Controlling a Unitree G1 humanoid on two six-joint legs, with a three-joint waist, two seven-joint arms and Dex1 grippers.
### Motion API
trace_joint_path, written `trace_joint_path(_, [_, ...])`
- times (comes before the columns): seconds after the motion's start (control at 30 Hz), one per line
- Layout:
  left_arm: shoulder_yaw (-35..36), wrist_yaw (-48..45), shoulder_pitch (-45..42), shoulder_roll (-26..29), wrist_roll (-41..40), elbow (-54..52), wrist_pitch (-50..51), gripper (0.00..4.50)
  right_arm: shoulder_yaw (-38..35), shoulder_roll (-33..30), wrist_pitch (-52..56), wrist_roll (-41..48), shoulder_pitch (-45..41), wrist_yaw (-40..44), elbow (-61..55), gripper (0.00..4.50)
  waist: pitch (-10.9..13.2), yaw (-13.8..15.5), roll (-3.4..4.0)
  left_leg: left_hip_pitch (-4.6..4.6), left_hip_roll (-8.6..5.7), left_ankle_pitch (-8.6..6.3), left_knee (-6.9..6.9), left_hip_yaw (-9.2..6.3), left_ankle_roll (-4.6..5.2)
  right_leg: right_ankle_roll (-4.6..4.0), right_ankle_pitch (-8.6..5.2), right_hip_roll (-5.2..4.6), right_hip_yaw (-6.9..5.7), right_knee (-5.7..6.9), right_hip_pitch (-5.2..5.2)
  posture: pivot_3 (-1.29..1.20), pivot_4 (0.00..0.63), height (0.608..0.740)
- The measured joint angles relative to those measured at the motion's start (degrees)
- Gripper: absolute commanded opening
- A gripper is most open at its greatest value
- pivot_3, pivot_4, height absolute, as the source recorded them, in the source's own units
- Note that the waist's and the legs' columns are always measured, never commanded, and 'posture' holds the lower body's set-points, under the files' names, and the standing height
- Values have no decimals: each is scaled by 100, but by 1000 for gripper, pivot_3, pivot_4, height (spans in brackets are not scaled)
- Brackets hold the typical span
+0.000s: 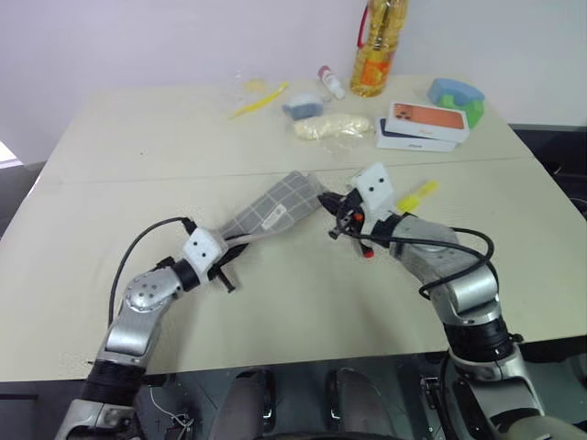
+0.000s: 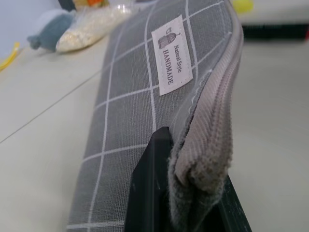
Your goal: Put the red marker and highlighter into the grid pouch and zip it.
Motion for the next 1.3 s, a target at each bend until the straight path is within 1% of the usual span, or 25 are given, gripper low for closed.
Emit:
trace_joint_path(0.13, [-1, 44, -193, -245, -135, -42, 298, 0, 258, 227, -37, -128, -94, -95, -142, 47, 0, 4, 0, 0, 0, 0, 1, -1, 0, 0, 0, 1, 0, 1, 0, 0, 150, 740])
trace_joint_path(0.23, [-2, 67, -330, -323, -146, -58, 422, 0, 487, 360, -39, -202, -98, -123, -257, 47, 0, 4, -1, 0, -1, 0, 1, -1, 0, 0, 0, 1, 0, 1, 1, 0, 150, 740])
trace_joint_path(0.37, [-25, 108, -476, -477, -142, -54, 476, 0, 700, 688, 26, -263, -217, -262, -327, 47, 0, 2, 0, 0, -1, 1, 2, -2, -2, 0, 0, 2, 0, 3, 0, 0, 150, 740])
trace_joint_path(0.53, [-61, 215, -707, -794, -139, -38, 477, 0, 978, 1252, 182, -290, -337, -422, -363, 47, -1, 1, -1, 0, -1, 2, 2, -2, -2, 0, 0, 2, 0, 3, 1, 0, 150, 740])
trace_joint_path(0.7, [-55, 342, -746, -935, -139, -23, 494, 0, 958, 1531, 356, -279, -335, -560, -363, 47, -1, 0, -1, 0, -1, 2, 2, -3, -3, 0, 0, 3, 0, 3, 1, 0, 150, 740])
trace_joint_path(0.8, [-53, 353, -748, -953, -139, -23, 495, 0, 899, 1564, 429, -231, -335, -588, -363, 47, -1, -1, -1, 0, -2, 2, 2, -3, -3, 0, 0, 3, 0, 4, 1, 0, 150, 740])
trace_joint_path(0.83, [-53, 361, -748, -952, -135, -22, 495, 0, 820, 1557, 499, -159, -336, -539, -363, 619, -1, 1, -1, 0, -2, 2, 2, -3, -3, 0, 0, 4, 0, 4, 1, 0, 150, 740])
trace_joint_path(0.87, [-52, 373, -749, -948, -132, -14, 494, 0, 761, 1530, 543, -92, -336, -500, -364, 877, -1, 2, -1, 0, -2, 2, 2, -3, -3, 0, 0, 4, 0, 3, 1, 0, 150, 740])
trace_joint_path(0.9, [-48, 388, -757, -943, -128, 5, 491, 0, 685, 1488, 595, -12, -335, -437, -368, 1344, -1, 3, -1, 0, -2, 2, 2, -3, -2, 0, 0, 3, 0, 3, 1, 0, 150, 740])
trace_joint_path(0.93, [-42, 399, -765, -920, -118, 35, 481, 0, 616, 1372, 629, 54, -335, -360, -397, 1889, -1, 2, -1, 0, -2, 2, 2, -3, -2, 0, 0, 4, 0, 3, 1, 0, 150, 740])
trace_joint_path(1.03, [-21, 404, -816, -691, 32, 183, 321, 0, 388, 936, 641, 152, -336, -194, -606, 3303, -1, 3, -1, 0, -2, 2, 2, -3, -2, 0, 0, 4, 0, 3, 0, 0, 150, 740])
trace_joint_path(1.1, [40, 435, -850, -436, 189, 393, 95, 0, 50, 390, 725, 266, -302, 2, -850, 3303, -1, 9, -1, -1, -3, 1, 2, -3, -1, 0, 0, 4, 0, 1, 1, 0, 150, 740])
trace_joint_path(1.17, [127, 450, -860, -263, 308, 524, -138, 0, -296, 36, 903, 358, -204, 80, -1019, 3303, -1, 4, -2, -1, -2, 1, 2, -3, 0, 0, 0, 3, 0, 0, 2, 0, 150, 740])
trace_joint_path(1.23, [173, 449, -864, -127, 440, 748, -353, 0, -539, -127, 1332, 463, -87, 27, -1080, 3303, -1, -5, -2, 0, 1, 1, 0, -3, -1, 0, 0, 5, -1, 0, 0, 0, 150, 740])
trace_joint_path(1.3, [171, 444, -864, -70, 548, 933, -581, 0, -782, -163, 1905, 493, 81, -202, -1061, 3303, -1, 4, -2, 0, 2, 1, 0, -3, -1, 0, 0, 4, -1, 1, 1, 0, 150, 740])
